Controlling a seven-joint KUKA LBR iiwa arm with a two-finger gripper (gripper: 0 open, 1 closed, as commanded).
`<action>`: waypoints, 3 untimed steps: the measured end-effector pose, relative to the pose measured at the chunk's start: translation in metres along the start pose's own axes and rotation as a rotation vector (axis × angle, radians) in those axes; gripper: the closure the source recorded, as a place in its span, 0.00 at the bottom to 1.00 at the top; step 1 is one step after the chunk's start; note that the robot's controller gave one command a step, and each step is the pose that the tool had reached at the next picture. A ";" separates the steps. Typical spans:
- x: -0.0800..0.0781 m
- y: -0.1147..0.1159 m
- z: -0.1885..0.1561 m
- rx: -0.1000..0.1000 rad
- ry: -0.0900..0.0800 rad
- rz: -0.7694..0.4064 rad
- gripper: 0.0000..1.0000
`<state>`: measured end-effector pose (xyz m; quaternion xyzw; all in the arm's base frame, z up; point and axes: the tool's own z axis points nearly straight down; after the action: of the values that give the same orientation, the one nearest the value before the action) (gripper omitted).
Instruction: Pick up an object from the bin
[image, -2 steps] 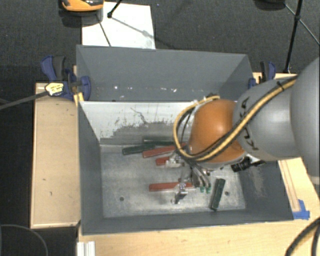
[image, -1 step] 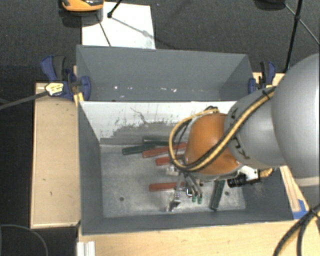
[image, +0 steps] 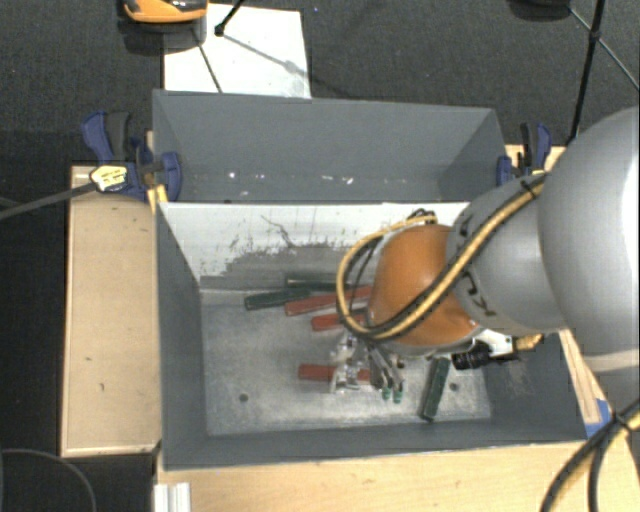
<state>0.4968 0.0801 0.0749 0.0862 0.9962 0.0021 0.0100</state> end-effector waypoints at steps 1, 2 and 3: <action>0.000 0.000 0.000 0.000 0.000 0.001 1.00; 0.000 0.000 -0.001 0.000 0.002 0.002 1.00; 0.001 0.000 -0.005 0.004 0.014 0.002 1.00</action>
Offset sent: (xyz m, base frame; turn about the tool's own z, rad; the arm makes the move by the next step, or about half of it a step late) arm 0.0000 -0.0001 0.0038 -0.0001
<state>0.4954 0.0800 0.0794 0.0871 0.9962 0.0009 0.0031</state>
